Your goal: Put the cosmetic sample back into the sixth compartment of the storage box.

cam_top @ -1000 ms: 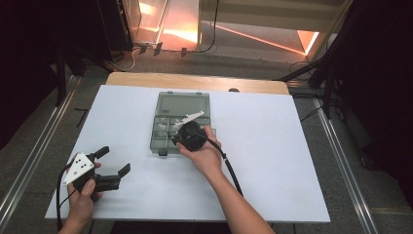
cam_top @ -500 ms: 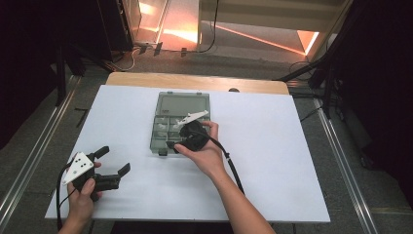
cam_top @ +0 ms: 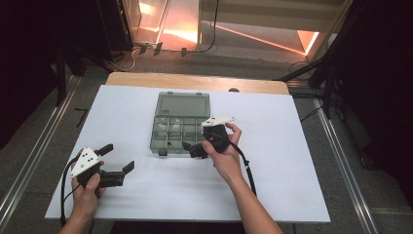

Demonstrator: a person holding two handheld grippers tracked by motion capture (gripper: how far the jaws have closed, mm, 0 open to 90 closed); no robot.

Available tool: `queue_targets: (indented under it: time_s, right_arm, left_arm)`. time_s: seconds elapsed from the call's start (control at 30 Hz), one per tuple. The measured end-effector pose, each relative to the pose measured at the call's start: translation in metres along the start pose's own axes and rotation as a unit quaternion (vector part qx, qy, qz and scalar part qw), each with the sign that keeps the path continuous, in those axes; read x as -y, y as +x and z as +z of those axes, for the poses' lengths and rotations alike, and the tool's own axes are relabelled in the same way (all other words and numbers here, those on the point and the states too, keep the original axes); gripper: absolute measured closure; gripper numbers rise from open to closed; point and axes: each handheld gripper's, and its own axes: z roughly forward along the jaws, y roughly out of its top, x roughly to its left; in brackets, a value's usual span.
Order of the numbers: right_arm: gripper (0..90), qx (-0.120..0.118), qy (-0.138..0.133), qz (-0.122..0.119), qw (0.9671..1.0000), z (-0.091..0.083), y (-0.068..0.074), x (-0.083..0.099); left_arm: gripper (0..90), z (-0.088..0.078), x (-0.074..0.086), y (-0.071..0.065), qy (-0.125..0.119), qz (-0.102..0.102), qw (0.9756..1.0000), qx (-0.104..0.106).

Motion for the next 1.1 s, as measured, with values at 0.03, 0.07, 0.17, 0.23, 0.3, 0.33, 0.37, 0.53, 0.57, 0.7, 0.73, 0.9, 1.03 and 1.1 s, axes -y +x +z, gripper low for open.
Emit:
queue_targets:
  time_s: [0.03,0.07,0.17,0.23,0.3,0.33,0.37,0.53,0.57,0.7,0.73,0.9,1.03,1.1]
  right_arm:
    - [0.0,0.0,0.0,0.0,1.0,0.0,0.0,0.0]
    - [0.0,0.0,-0.001,0.0,1.0,-0.001,-0.001,0.001]
    - [0.0,0.005,-0.004,-0.001,1.0,-0.005,-0.004,0.004]
    - [0.0,0.006,-0.009,0.0,0.9999,-0.008,-0.006,0.005]
    - [0.0,0.005,-0.011,0.002,0.9999,-0.01,-0.008,0.006]
    - [0.0,0.007,-0.012,0.002,0.9999,-0.012,-0.01,0.007]
    - [0.0,0.007,-0.012,0.002,0.9999,-0.012,-0.01,0.007]
    - [0.0,0.01,-0.019,0.004,0.9998,-0.018,-0.014,0.011]
    - [0.0,0.01,-0.019,0.004,0.9998,-0.018,-0.014,0.011]
    - [0.0,0.012,-0.026,0.012,0.9995,-0.025,-0.02,0.014]
    - [0.0,0.01,-0.029,0.015,0.9994,-0.026,-0.021,0.015]
    - [0.0,0.011,-0.034,0.019,0.9992,-0.03,-0.024,0.016]
    - [0.0,0.011,-0.037,0.022,0.999,-0.03,-0.027,0.017]
    - [0.0,0.011,-0.039,0.021,0.999,-0.031,-0.027,0.018]
  left_arm:
    - [0.0,0.001,-0.001,-0.001,0.001,-0.001,1.0,0.007]
    - [0.0,0.003,-0.002,-0.001,0.001,-0.001,1.0,0.007]
    - [0.0,0.008,-0.007,-0.004,-0.001,0.0,0.9999,0.011]
    - [0.0,0.011,-0.009,-0.005,0.0,0.002,0.9999,0.015]
    - [0.0,0.015,-0.011,-0.007,0.0,0.003,0.9998,0.02]
    - [0.0,0.017,-0.012,-0.008,0.002,0.006,0.9997,0.022]
    - [0.0,0.019,-0.013,-0.009,0.003,0.006,0.9997,0.024]
    - [0.0,0.026,-0.017,-0.01,0.003,0.005,0.9995,0.03]
    - [0.0,0.027,-0.019,-0.011,0.002,0.006,0.9995,0.03]
    - [0.0,0.031,-0.025,-0.01,0.002,0.005,0.9995,0.031]
    - [0.0,0.032,-0.026,-0.01,0.001,0.003,0.9996,0.03]
    - [0.0,0.037,-0.032,-0.01,0.003,0.001,0.9995,0.031]
    - [0.0,0.041,-0.034,-0.01,0.006,0.003,0.9994,0.033]
    - [0.0,0.044,-0.035,-0.01,0.007,0.003,0.9994,0.034]
